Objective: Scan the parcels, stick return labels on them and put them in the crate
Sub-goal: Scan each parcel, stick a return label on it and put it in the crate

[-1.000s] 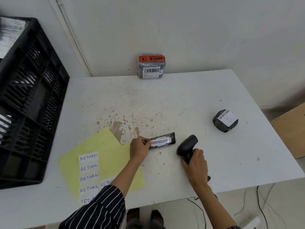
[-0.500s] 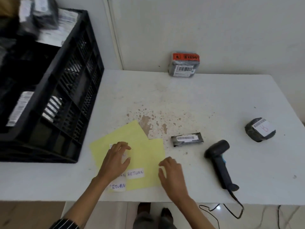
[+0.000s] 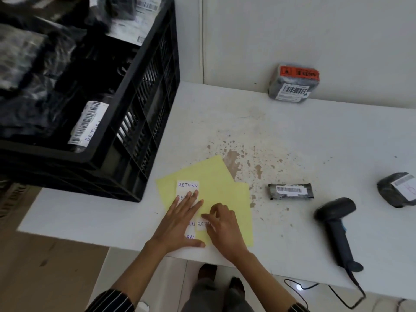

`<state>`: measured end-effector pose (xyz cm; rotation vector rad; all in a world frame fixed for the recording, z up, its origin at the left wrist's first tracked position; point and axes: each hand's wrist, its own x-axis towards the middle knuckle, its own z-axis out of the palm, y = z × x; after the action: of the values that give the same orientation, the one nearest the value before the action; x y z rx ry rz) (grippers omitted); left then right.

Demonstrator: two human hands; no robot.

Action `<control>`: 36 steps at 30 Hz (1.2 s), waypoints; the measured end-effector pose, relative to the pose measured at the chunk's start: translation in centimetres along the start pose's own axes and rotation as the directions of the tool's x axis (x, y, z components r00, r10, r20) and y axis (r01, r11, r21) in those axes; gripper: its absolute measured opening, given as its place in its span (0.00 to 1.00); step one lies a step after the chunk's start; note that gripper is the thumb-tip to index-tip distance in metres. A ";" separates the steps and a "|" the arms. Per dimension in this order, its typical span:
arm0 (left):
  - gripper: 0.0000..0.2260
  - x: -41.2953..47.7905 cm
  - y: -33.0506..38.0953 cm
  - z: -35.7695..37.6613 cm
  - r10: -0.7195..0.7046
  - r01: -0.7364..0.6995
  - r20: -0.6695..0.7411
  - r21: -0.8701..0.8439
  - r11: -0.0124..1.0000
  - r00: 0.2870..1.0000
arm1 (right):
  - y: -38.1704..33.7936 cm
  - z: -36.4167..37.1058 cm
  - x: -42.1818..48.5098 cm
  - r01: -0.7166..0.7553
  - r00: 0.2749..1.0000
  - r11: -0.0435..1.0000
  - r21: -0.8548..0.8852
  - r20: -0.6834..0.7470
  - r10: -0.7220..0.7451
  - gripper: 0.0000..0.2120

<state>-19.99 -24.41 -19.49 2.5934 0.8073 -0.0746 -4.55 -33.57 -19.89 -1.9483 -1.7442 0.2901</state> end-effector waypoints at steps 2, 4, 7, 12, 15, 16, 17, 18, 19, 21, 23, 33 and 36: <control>0.51 0.0 -0.1 -0.2 -0.006 0.006 0.006 -0.008 1.000 1.000 | -0.1 0.1 0.1 0.000 1.000 1.000 -0.002 -0.009 0.000 0.11; 0.52 0.1 -0.3 -0.5 0.007 -0.008 -0.023 -0.040 0.999 1.000 | -0.3 0.1 0.0 -0.010 1.000 1.000 -0.009 -0.003 0.010 0.11; 0.53 0.3 -0.7 -1.5 0.020 -0.019 0.018 -0.060 0.998 1.000 | -1.2 0.5 0.0 -0.055 0.998 0.998 0.002 -0.022 0.055 0.11; 0.48 0.3 -0.9 -1.7 0.018 -0.018 -0.008 0.006 1.000 1.000 | -2.3 1.1 0.5 -0.143 0.987 0.986 -0.083 -0.080 0.137 0.12; 0.45 0.5 -1.1 -1.8 0.004 0.000 -0.046 0.086 0.996 0.999 | -2.3 1.1 1.0 -0.174 0.980 0.971 -0.161 -0.126 0.155 0.12; 0.45 0.5 -1.2 -1.8 0.005 0.002 -0.056 0.120 0.993 0.998 | -2.3 1.0 1.0 -0.179 0.977 0.967 -0.182 -0.145 0.154 0.12; 0.46 0.4 -1.2 -1.6 0.000 0.009 -0.066 0.138 0.990 0.998 | -2.4 1.1 0.9 -0.179 0.976 0.964 -0.199 -0.162 0.148 0.11; 0.46 0.3 -1.3 -1.4 -0.005 0.017 -0.079 0.147 0.989 0.997 | -2.5 1.2 0.8 -0.172 0.975 0.963 -0.209 -0.172 0.137 0.10; 0.46 0.1 -1.2 -1.1 -0.011 0.025 -0.099 0.146 0.989 0.995 | -2.7 1.3 0.6 -0.164 0.977 0.963 -0.216 -0.173 0.128 0.10; 0.45 -0.2 -1.1 -0.8 -0.029 0.046 -0.120 0.134 0.990 0.992 | -3.2 1.6 0.1 -0.161 0.978 0.960 -0.230 -0.165 0.124 0.10; 0.45 -0.3 -0.9 -0.6 -0.037 0.050 -0.106 0.127 0.991 0.994 | -3.7 2.0 0.0 -0.187 0.975 0.956 -0.228 -0.164 0.151 0.09; 0.49 -0.9 -2.0 0.0 -0.032 0.035 -0.029 0.134 0.990 0.999 | -5.0 1.7 0.3 -0.242 0.967 0.958 -0.156 -0.120 0.225 0.19; 0.49 -0.9 -2.1 -0.1 -0.047 0.047 -0.007 0.160 0.986 0.999 | -5.2 1.8 0.1 -0.206 0.975 0.967 -0.152 -0.111 0.190 0.21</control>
<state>-21.90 -23.31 -20.08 2.7250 0.8973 -0.1554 -9.86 -32.85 -18.81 -2.2211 -1.5564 0.1233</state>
